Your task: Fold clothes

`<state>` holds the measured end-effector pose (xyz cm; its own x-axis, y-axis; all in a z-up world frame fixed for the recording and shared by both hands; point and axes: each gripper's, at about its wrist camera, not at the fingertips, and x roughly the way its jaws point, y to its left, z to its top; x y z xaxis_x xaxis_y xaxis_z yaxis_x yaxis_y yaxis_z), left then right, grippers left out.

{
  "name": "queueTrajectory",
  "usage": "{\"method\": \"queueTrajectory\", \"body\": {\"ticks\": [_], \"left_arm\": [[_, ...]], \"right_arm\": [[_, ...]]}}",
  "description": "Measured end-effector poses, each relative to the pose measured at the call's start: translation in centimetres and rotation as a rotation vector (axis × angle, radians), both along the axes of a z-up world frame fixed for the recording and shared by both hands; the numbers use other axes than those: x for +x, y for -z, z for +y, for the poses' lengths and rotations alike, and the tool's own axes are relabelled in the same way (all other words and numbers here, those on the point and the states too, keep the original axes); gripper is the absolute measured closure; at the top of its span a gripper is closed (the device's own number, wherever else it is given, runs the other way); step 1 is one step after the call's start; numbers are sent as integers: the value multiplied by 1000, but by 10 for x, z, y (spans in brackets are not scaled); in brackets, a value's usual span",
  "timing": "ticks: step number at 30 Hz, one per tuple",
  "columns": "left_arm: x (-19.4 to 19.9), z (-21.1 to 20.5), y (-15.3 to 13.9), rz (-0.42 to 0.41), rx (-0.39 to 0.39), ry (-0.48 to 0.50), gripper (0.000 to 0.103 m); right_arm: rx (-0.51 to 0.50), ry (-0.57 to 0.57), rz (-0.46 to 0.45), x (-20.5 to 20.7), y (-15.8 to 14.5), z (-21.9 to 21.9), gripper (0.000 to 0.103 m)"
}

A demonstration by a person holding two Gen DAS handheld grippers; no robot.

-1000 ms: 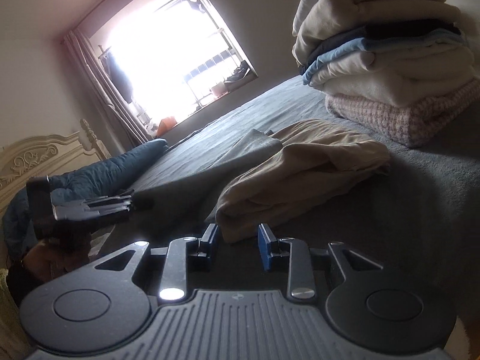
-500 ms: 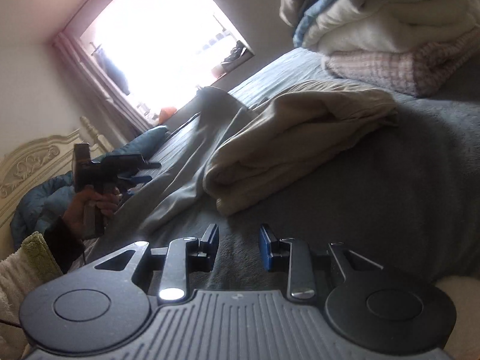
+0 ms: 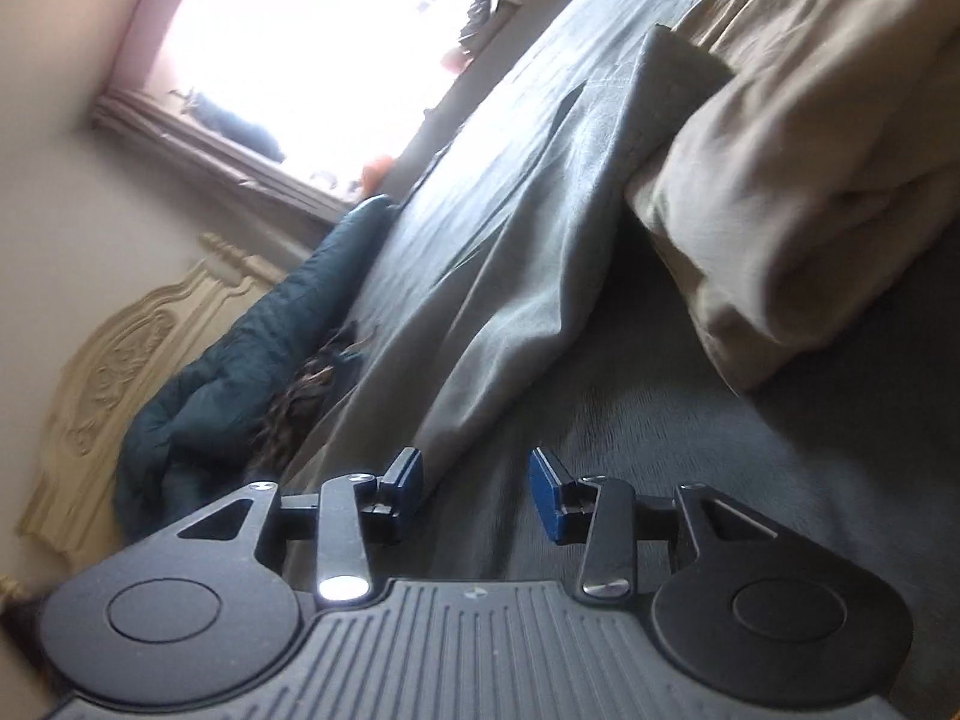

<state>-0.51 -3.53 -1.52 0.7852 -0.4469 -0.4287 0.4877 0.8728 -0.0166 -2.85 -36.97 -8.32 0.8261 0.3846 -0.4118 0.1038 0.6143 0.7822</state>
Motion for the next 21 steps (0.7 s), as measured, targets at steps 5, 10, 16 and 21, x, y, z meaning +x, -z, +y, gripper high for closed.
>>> {"method": "queueTrajectory", "body": {"ticks": [5,10,16,21], "left_arm": [[-34,8,35,-22,28,-40,36],[-40,30,43,-32,1,-97,36],[-38,50,42,-76,10,-152,36],[-20,71,43,-82,13,-227,36]], "right_arm": [[-22,177,63,43,14,9,57],[46,304,27,60,28,5,58],[47,287,-58,50,12,4,97],[-22,225,-184,-2,-44,8,97]]}}
